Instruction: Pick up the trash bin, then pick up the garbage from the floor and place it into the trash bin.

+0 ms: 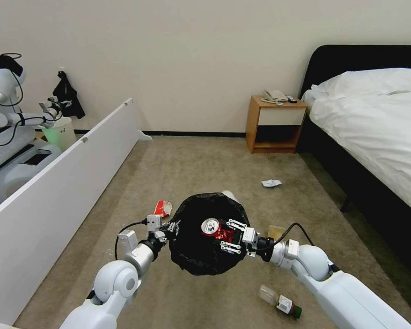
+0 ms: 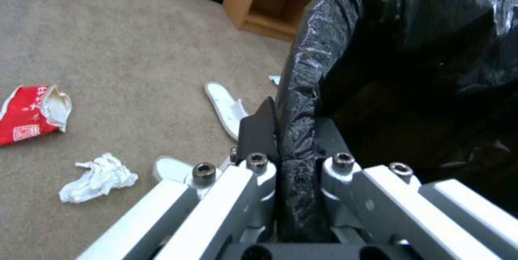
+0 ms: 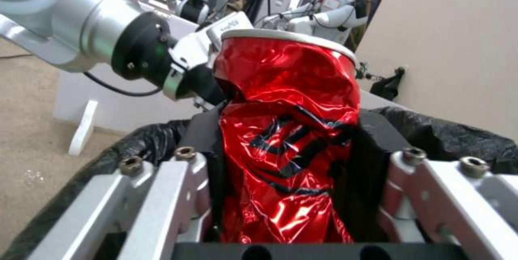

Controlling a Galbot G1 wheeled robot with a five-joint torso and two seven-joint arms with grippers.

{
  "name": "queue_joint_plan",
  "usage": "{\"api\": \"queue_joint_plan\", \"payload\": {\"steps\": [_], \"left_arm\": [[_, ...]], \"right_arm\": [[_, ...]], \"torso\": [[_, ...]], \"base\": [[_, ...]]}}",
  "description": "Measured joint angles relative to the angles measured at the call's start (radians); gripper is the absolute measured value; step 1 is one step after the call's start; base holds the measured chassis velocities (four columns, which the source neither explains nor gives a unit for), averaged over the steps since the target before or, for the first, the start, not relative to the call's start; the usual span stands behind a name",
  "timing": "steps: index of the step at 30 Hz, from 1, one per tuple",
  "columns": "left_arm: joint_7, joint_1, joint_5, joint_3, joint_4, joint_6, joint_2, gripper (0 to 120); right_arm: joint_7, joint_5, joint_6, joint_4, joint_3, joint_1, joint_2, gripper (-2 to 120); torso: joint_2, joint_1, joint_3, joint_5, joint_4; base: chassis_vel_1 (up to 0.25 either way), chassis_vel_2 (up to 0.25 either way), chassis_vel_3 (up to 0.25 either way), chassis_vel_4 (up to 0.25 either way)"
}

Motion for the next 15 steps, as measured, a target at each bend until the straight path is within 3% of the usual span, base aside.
{"api": "queue_joint_plan", "payload": {"steps": [2,6,10,15], "left_arm": [[0.001,0.012,0.000,-0.001,-0.013,0.001,0.002,4],[0.002,0.022,0.002,0.000,-0.021,0.001,0.002,4],[0.007,0.042,0.013,0.002,-0.027,0.001,0.003,4],[0.008,0.049,0.015,0.002,-0.032,0.000,0.003,4]], "right_arm": [[0.008,-0.007,-0.001,-0.001,0.000,0.000,0.002,58],[0.010,-0.010,-0.001,-0.003,0.000,-0.001,0.004,67],[0.012,-0.013,-0.001,-0.004,0.001,-0.004,0.005,86],[0.014,-0.014,-0.001,-0.004,0.002,-0.007,0.006,99]], "torso": [[0.000,0.000,0.000,0.0000,0.0000],[0.000,0.000,0.000,0.0001,0.0000],[0.000,0.000,0.000,0.0000,0.0000],[0.000,0.000,0.000,0.0000,0.0000]], "base": [[0.000,0.000,0.000,0.000],[0.000,0.000,0.000,0.000],[0.000,0.000,0.000,0.000],[0.000,0.000,0.000,0.000]]}}
